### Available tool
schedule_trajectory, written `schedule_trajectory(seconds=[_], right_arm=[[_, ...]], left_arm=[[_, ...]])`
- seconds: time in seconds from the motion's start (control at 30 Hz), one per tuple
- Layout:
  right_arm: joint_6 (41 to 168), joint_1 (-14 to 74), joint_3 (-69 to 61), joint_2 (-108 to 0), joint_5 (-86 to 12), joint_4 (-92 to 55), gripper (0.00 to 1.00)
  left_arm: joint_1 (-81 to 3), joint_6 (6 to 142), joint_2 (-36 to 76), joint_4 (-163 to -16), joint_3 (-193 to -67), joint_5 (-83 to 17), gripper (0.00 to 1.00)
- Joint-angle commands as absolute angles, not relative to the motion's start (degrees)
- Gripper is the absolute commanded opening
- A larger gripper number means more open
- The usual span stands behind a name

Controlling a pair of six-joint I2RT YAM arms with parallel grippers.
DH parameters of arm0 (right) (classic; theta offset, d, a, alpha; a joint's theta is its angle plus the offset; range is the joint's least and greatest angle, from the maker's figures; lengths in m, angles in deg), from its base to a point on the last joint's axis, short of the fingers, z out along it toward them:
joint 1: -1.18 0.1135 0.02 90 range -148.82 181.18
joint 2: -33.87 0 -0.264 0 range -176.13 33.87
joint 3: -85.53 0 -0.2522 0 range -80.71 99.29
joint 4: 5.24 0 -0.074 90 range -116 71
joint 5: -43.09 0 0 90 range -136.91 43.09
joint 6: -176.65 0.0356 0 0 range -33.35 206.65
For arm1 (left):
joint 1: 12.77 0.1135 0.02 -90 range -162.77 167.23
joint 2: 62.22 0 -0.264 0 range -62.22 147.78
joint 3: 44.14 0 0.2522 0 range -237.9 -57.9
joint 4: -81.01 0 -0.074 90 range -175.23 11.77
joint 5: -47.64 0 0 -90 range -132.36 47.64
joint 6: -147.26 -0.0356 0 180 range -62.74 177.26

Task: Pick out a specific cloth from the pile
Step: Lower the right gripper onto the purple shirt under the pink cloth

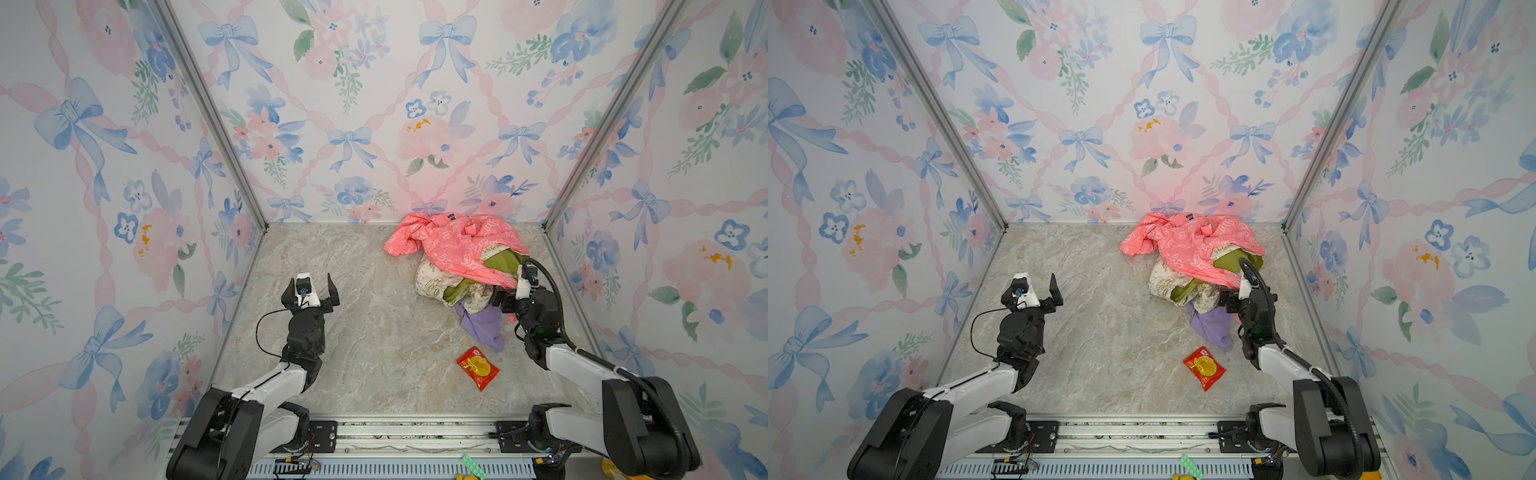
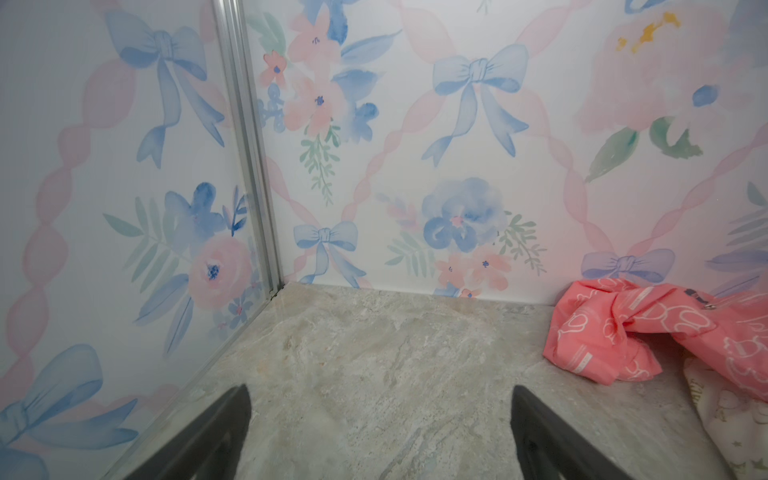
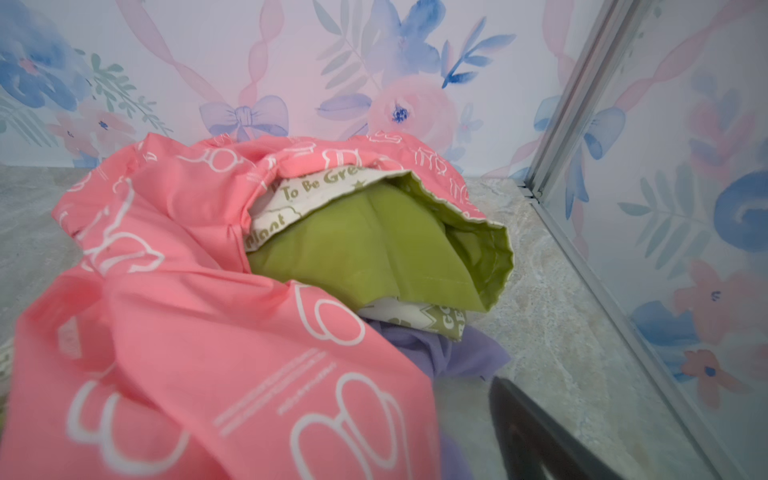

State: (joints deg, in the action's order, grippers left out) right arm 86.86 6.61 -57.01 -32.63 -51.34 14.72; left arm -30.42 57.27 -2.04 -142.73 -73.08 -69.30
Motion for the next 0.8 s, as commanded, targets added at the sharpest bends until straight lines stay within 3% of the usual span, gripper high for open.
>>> schedule_trajectory(seconds=[0.0, 0.33, 0.57, 0.77], right_arm=[[88.95, 8.52, -53.63, -26.02, -55.40, -0.18, 0.97], [94.52, 9.88, -45.12, -9.08, -59.35, -24.10, 0.97], [98.29, 10.34, -40.90, -3.31, -57.66, -32.71, 0.98], [98.24, 15.11, -33.16, -9.35, -57.40, -46.02, 1.00]], left_arm=[[-31.63, 56.68, -9.65, -124.68, -78.83, -66.69, 0.98], [-31.76, 54.52, -29.22, -92.35, -90.34, -49.94, 0.98], [-31.81, 50.94, -38.35, -90.70, -83.95, -41.44, 0.98], [-31.78, 51.70, -39.85, -90.51, -81.29, -34.78, 0.98]])
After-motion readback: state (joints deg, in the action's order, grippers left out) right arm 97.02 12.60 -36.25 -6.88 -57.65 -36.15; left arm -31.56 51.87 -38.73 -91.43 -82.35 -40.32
